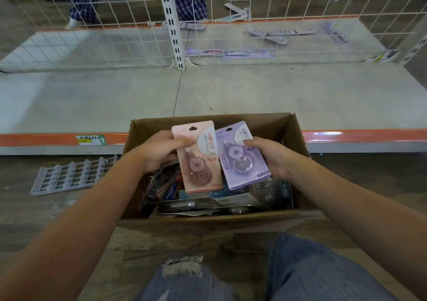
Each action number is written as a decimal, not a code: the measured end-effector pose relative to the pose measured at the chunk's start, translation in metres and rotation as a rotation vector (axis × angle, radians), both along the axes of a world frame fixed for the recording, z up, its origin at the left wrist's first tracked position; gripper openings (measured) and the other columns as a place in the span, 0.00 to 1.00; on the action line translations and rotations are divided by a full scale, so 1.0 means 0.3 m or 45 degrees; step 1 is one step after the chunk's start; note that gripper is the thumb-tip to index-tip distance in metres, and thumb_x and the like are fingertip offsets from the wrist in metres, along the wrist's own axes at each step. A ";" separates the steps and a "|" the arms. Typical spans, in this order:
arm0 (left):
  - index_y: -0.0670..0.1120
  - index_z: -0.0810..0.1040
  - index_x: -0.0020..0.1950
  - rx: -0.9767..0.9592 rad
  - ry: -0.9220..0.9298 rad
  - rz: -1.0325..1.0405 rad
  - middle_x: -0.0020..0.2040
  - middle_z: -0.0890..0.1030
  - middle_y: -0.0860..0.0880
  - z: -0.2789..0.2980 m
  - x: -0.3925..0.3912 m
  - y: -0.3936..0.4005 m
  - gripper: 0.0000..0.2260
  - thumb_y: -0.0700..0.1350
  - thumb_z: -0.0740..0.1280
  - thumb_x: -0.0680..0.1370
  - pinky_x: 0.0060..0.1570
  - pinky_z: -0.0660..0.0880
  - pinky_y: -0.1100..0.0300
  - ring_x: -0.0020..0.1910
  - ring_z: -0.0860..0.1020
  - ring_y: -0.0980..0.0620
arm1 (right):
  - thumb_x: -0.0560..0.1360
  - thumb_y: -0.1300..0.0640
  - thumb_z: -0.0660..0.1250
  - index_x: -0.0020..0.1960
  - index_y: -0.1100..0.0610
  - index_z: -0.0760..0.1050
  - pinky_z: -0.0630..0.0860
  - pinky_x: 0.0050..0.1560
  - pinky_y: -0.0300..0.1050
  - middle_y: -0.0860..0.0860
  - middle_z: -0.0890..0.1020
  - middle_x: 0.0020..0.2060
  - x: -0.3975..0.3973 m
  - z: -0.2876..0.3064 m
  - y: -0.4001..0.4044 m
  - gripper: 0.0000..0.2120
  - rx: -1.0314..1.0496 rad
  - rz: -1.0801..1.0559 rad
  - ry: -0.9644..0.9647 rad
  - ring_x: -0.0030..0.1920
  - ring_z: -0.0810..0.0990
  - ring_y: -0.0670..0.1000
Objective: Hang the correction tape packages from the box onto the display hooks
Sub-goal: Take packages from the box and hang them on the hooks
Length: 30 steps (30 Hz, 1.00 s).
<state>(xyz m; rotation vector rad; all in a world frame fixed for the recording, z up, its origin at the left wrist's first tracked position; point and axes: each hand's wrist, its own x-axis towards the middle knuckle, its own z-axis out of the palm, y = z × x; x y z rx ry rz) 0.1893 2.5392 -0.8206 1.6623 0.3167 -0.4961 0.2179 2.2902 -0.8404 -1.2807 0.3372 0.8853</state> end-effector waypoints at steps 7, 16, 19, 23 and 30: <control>0.47 0.76 0.61 0.137 -0.048 0.073 0.51 0.84 0.47 -0.090 -0.033 -0.079 0.12 0.47 0.67 0.78 0.49 0.79 0.52 0.48 0.84 0.50 | 0.72 0.59 0.72 0.60 0.55 0.73 0.78 0.55 0.56 0.56 0.82 0.53 -0.025 -0.069 0.052 0.18 -0.171 0.153 -0.112 0.52 0.83 0.57; 0.45 0.75 0.62 -0.049 -0.018 -0.061 0.55 0.83 0.44 -0.077 0.029 -0.029 0.18 0.38 0.69 0.73 0.51 0.80 0.51 0.52 0.82 0.45 | 0.71 0.62 0.72 0.56 0.58 0.77 0.80 0.52 0.55 0.57 0.84 0.49 0.017 -0.094 0.031 0.14 -0.112 0.025 -0.156 0.48 0.84 0.57; 0.43 0.78 0.59 -0.095 0.002 0.095 0.53 0.83 0.42 -0.031 0.063 -0.020 0.16 0.40 0.71 0.71 0.52 0.79 0.48 0.51 0.83 0.44 | 0.69 0.62 0.73 0.56 0.60 0.77 0.80 0.51 0.55 0.57 0.85 0.48 0.054 -0.043 0.013 0.17 -0.062 -0.025 -0.168 0.46 0.84 0.57; 0.41 0.79 0.56 -0.125 0.035 0.184 0.51 0.84 0.43 0.110 0.103 -0.031 0.12 0.38 0.69 0.73 0.51 0.79 0.50 0.50 0.83 0.44 | 0.60 0.60 0.75 0.57 0.61 0.77 0.80 0.49 0.54 0.59 0.84 0.48 0.113 0.108 -0.018 0.25 0.014 -0.092 -0.153 0.45 0.84 0.58; 0.42 0.80 0.49 -0.149 0.083 0.236 0.41 0.86 0.46 0.538 0.133 -0.099 0.04 0.38 0.69 0.74 0.38 0.81 0.58 0.40 0.84 0.49 | 0.65 0.64 0.72 0.54 0.63 0.77 0.82 0.46 0.51 0.59 0.85 0.45 0.172 0.559 -0.061 0.17 0.051 -0.170 -0.169 0.40 0.84 0.56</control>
